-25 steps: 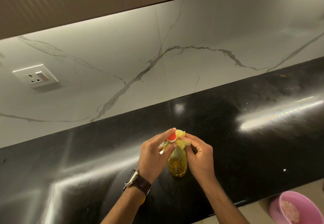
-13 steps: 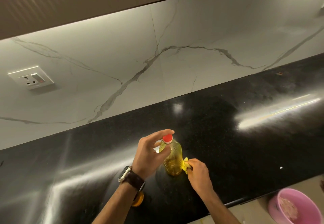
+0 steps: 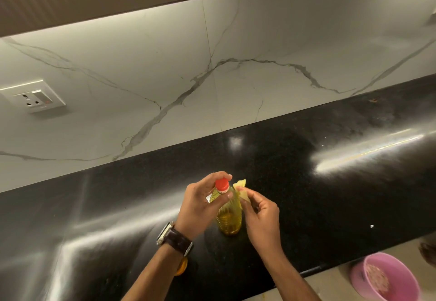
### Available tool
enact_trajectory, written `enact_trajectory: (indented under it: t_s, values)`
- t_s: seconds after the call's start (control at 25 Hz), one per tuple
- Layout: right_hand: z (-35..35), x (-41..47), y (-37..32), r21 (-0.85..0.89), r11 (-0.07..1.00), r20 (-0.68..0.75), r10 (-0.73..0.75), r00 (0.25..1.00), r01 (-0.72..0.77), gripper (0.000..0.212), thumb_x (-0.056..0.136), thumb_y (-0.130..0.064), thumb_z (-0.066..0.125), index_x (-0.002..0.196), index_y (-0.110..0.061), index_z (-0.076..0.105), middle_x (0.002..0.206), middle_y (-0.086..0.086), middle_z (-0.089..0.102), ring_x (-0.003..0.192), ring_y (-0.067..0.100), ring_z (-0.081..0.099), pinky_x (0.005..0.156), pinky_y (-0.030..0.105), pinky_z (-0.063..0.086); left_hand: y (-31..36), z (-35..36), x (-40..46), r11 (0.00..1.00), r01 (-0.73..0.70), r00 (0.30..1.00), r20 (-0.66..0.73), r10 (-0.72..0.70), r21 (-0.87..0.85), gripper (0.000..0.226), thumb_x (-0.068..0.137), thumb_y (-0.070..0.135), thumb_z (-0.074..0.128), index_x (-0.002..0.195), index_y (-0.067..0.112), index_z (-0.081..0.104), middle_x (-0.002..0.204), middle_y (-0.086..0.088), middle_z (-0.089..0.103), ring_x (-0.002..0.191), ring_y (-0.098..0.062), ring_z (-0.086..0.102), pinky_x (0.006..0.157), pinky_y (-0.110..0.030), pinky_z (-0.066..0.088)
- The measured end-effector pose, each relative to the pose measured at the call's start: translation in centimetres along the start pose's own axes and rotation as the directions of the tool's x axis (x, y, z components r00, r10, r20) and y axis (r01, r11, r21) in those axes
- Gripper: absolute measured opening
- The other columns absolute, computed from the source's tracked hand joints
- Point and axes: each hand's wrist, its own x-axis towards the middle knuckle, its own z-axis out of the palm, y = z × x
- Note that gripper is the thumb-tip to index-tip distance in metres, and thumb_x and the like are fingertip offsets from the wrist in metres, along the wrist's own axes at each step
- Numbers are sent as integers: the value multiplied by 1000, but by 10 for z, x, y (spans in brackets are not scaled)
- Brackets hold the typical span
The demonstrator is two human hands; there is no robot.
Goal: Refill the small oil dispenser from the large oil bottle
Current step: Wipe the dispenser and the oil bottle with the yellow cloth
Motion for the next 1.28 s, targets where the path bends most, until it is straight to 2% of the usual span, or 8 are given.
enact_trajectory:
  t_s: [0.24,0.44,0.68,0.76,0.84,0.96,1.12,1.28]
  values:
    - [7,0,20,-185,943,43,-274,961,277,35,100,-1,61,131,-14,71,124,-13,73,120,-3,66,99,12,51,0,-14,5,999,-8,988,154,15,-47,28,95,9,73,120,20,65,135,11,67,127,-17,63,100,-47,56]
    - [-6,0,109,-541,841,135,77,988,8,33,99,-10,66,129,-23,70,110,-16,72,96,-10,65,92,10,54,2,-12,6,999,6,978,208,1,-32,27,95,9,72,119,21,64,140,15,64,130,-14,60,103,-52,53]
    - [-22,14,107,-327,918,41,251,967,-225,26,98,-10,68,116,-27,76,109,-11,75,100,8,73,79,26,63,7,-22,21,999,34,895,445,-20,-25,52,95,2,66,139,30,59,154,15,51,148,-8,41,120,-51,37]
    - [-26,15,94,-174,950,-12,263,965,-261,35,97,-5,68,123,-30,70,109,-8,75,95,7,74,76,27,63,6,-18,16,998,58,939,341,-40,-40,64,89,12,74,146,33,53,151,16,53,144,-9,45,119,-51,39]
    - [-30,15,83,9,962,-71,272,960,-272,51,94,0,70,134,-31,62,106,-3,76,96,11,75,81,33,64,3,-8,3,993,82,995,70,-77,-79,64,83,24,85,141,29,59,140,14,63,134,-13,57,111,-51,47]
    - [-34,17,66,162,949,-99,288,952,-270,55,91,1,73,134,-31,62,106,-1,76,103,14,74,88,34,63,0,8,-10,991,103,976,-182,-117,-83,50,78,25,90,124,30,72,120,13,75,116,-14,69,89,-49,62]
    - [-27,15,29,79,986,-35,150,988,-147,30,89,-1,77,102,-28,80,109,-8,77,106,7,72,88,28,62,1,16,-8,997,56,980,-193,-46,49,52,81,30,86,129,35,68,124,14,73,114,-6,69,82,-38,65]
    - [-19,18,-8,113,992,61,-70,996,63,23,90,1,74,104,-15,81,108,-7,78,109,6,71,92,20,58,3,12,-4,994,47,990,-134,-34,95,50,84,29,84,131,30,68,123,12,73,114,-7,69,86,-39,64]
